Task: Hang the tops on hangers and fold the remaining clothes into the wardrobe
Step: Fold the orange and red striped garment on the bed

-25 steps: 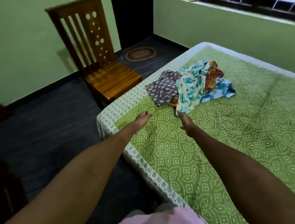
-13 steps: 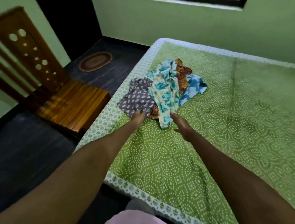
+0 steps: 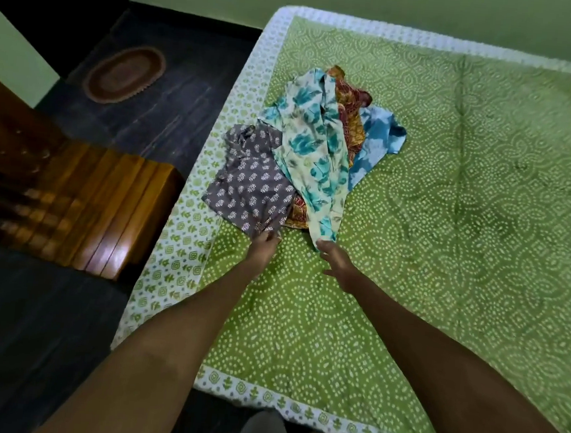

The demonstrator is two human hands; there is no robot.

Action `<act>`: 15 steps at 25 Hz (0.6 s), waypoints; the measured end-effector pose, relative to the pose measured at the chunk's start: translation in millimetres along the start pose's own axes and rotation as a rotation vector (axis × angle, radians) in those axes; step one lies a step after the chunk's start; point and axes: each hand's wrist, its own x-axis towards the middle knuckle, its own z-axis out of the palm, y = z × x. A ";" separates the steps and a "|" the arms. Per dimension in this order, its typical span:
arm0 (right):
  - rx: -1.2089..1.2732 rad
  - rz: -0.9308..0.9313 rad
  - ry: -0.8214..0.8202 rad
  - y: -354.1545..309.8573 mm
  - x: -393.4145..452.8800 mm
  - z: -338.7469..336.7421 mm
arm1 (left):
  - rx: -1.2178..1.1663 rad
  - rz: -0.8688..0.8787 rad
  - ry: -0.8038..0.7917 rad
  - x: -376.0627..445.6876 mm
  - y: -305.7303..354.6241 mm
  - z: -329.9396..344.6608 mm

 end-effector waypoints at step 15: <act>-0.983 -0.488 0.126 -9.9 215.4 45.1 | -0.248 -0.114 0.036 109.5 -65.0 36.8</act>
